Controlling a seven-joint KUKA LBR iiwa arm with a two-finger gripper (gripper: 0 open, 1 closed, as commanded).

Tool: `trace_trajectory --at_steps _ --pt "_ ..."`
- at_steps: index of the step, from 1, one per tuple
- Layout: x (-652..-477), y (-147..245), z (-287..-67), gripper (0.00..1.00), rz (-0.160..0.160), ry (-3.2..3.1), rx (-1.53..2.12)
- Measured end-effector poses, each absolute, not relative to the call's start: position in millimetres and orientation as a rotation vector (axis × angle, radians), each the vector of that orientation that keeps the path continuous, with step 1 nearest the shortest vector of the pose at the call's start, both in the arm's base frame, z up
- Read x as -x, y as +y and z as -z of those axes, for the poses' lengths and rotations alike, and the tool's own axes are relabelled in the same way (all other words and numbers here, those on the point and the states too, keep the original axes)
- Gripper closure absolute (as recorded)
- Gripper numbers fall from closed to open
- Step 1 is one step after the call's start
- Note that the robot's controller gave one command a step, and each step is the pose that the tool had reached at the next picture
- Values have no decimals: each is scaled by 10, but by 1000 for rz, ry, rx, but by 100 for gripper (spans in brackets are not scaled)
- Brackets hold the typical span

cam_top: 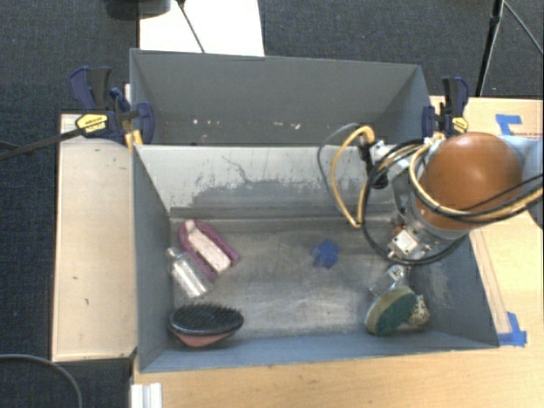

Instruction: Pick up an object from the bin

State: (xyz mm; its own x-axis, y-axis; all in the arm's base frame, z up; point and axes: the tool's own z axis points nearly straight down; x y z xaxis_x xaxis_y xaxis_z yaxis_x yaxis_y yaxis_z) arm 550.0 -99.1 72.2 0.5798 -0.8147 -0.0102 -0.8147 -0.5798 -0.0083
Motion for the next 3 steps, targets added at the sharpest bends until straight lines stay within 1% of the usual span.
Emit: trace_trajectory --at_steps 1,2,3 --pt "-5567 -219 -735 0 2 1233 2889" --pt "-5593 -342 -797 0 -2 946 2994" --pt "-5385 138 -735 0 9 611 3085"
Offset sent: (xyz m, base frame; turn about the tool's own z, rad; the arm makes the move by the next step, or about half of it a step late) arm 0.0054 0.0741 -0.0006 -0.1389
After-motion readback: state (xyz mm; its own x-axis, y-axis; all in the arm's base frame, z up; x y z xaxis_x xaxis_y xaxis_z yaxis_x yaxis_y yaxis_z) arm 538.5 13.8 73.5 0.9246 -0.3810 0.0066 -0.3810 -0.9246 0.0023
